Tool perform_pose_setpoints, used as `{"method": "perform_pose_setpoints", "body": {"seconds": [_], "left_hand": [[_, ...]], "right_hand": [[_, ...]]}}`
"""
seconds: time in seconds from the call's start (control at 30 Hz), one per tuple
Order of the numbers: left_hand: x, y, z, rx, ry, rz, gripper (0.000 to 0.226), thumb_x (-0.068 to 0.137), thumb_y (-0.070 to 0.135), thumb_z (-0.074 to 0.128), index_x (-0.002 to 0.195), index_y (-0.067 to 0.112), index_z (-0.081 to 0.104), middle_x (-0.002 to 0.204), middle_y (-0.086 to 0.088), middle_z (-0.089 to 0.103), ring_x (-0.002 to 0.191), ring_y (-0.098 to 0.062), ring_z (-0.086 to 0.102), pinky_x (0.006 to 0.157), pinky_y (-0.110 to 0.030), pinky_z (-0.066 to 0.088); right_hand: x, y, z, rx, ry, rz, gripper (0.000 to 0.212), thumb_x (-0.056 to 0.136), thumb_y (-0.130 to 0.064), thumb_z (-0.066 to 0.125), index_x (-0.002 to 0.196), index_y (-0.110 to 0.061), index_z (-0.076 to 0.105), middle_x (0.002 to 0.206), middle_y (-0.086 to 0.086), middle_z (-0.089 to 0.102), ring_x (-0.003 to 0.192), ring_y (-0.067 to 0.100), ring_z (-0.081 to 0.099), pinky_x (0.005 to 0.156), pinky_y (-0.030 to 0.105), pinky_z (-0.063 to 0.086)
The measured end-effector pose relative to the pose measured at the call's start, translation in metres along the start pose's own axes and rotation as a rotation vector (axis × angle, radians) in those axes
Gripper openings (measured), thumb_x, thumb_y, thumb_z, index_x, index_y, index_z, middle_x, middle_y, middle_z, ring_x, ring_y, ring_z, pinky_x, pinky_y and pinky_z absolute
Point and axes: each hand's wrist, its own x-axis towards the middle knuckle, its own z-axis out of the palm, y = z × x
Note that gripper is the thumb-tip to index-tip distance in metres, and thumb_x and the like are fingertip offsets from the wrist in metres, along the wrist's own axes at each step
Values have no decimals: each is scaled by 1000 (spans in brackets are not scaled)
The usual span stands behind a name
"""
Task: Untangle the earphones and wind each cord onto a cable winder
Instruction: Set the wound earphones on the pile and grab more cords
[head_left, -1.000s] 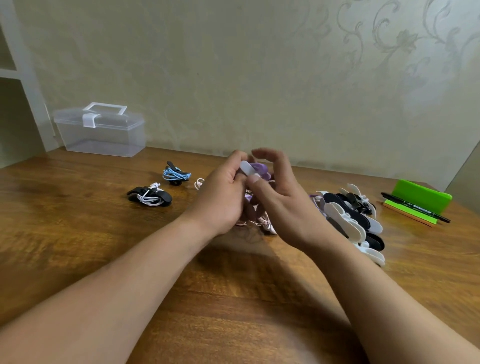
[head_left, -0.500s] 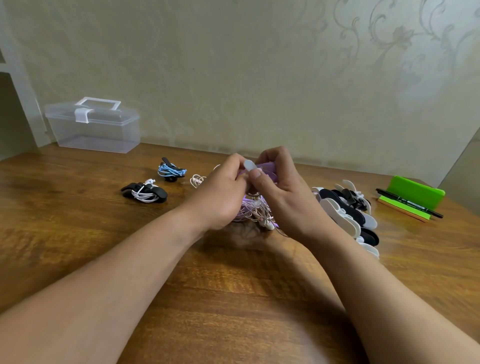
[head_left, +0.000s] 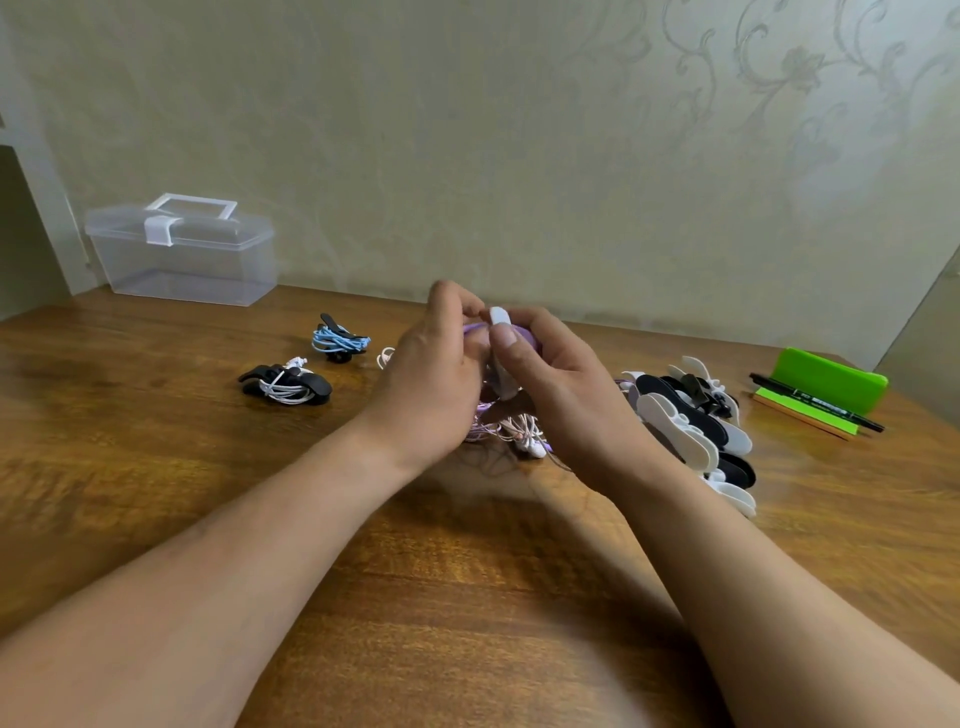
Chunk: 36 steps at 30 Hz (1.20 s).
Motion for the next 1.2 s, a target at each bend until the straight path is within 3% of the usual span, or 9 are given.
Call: {"method": "perform_pose_setpoints", "body": {"seconds": [0.1, 0.27, 0.43, 0.57, 0.7, 0.83, 1.0, 1.1, 1.2], "left_hand": [[-1, 2, 0, -15, 72, -25, 15, 106, 27, 56, 110, 13, 50, 96, -1, 67, 90, -17, 67, 76, -44, 54], [1, -1, 6, -189, -38, -176, 16, 106, 33, 54, 102, 19, 61, 93, -3, 75, 92, -20, 72, 85, -50, 57], [5, -5, 2, -297, -54, -250, 13, 100, 26, 68, 97, 14, 65, 84, -5, 78, 86, -27, 76, 85, -56, 59], [4, -5, 1, -100, 27, -149, 11, 99, 25, 67, 89, 20, 64, 82, 4, 72, 81, -18, 69, 75, -43, 58], [2, -6, 2, 105, 74, -148, 15, 98, 25, 60, 84, 21, 59, 77, 7, 65, 76, -19, 60, 66, -36, 47], [1, -3, 6, 158, -35, -200, 29, 101, 31, 52, 77, 15, 54, 72, 2, 60, 71, -22, 54, 63, -38, 40], [-2, 3, 11, -331, -199, -420, 34, 104, 31, 57, 75, 15, 63, 58, 0, 62, 53, -19, 55, 49, -29, 48], [1, 8, 6, -415, -269, -451, 35, 106, 31, 55, 89, 4, 70, 65, -5, 70, 52, -16, 57, 46, -24, 48], [4, 4, 2, -412, -349, -433, 38, 108, 31, 50, 87, 9, 72, 68, -5, 70, 53, -14, 57, 49, -23, 48]], "right_hand": [[0, 0, 5, 12, 74, -42, 28, 107, -30, 59, 127, -13, 68, 101, 17, 71, 87, 21, 72, 83, 46, 63], [3, 6, -6, -57, 147, -51, 27, 105, -32, 62, 126, -15, 68, 104, 26, 68, 99, 36, 72, 89, 57, 60], [4, 7, -12, -72, 123, -47, 29, 103, -29, 65, 129, -16, 67, 103, 21, 70, 93, 22, 75, 86, 41, 63], [5, 7, -11, -49, 139, 10, 25, 105, -27, 63, 127, -16, 67, 100, 14, 73, 80, 15, 70, 67, 32, 58], [6, 14, -4, -85, 201, 50, 20, 103, -27, 66, 119, -16, 67, 94, 3, 74, 79, 7, 71, 65, 32, 58], [7, 18, 0, -150, 266, 40, 18, 101, -32, 69, 108, -16, 67, 90, -5, 74, 79, 6, 71, 71, 32, 58], [5, 10, -5, -141, 195, 76, 26, 110, -37, 49, 106, -18, 66, 94, -3, 67, 82, 6, 63, 77, 30, 52], [4, 4, -14, -148, 141, 123, 33, 112, -30, 37, 110, -22, 69, 98, -7, 62, 77, -2, 57, 67, 14, 44], [5, 4, -20, -138, 58, 145, 33, 111, -23, 42, 126, -19, 71, 93, -11, 67, 75, -2, 59, 64, 12, 43]]}}
